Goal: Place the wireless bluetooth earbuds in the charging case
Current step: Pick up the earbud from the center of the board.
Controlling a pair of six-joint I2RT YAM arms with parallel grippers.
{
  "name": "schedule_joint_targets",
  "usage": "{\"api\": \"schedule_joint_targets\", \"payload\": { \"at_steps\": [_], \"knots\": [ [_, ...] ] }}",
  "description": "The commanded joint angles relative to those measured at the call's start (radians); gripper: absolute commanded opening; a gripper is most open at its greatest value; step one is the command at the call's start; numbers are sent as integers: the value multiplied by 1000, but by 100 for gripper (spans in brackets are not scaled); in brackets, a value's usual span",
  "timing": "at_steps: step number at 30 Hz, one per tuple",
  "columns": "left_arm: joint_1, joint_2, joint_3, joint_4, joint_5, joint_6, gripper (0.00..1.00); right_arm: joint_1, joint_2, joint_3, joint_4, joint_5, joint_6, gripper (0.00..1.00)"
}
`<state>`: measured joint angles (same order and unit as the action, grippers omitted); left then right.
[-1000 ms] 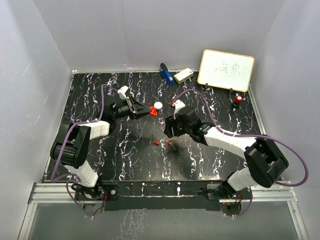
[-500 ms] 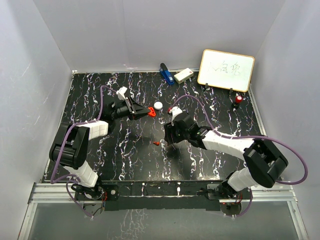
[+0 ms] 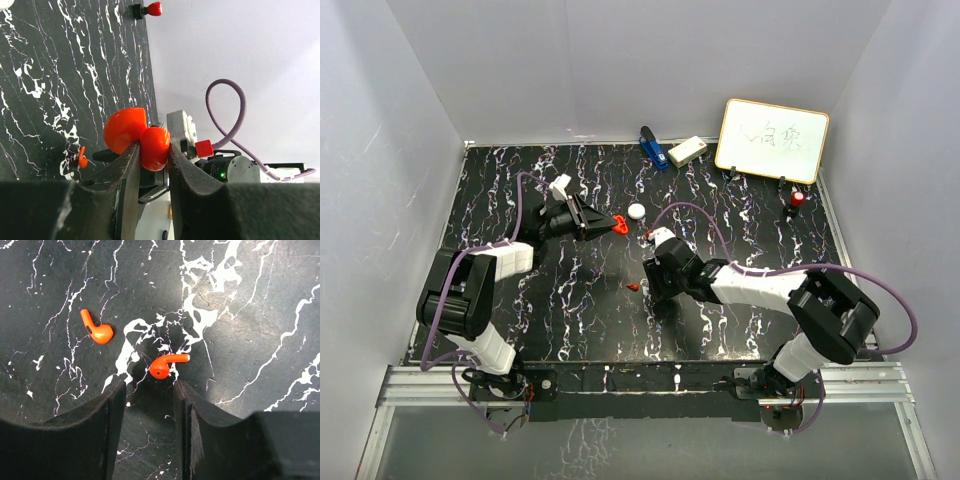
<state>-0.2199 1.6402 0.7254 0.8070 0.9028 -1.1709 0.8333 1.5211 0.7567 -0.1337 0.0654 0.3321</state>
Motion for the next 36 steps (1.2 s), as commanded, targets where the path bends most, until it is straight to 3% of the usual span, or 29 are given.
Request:
{"api": "schedule_joint_targets", "payload": {
  "at_steps": [1,22,36],
  "knots": [
    [13,-55,-10,15,28,8,0,7,6,35,29,56,20,40],
    [27,-50,-18,36,43,-2,0,10,84,50,68,82,26,33],
    [33,-47,-12,39,53,-12,0,11,40,68,33,97,36,13]
  ]
}}
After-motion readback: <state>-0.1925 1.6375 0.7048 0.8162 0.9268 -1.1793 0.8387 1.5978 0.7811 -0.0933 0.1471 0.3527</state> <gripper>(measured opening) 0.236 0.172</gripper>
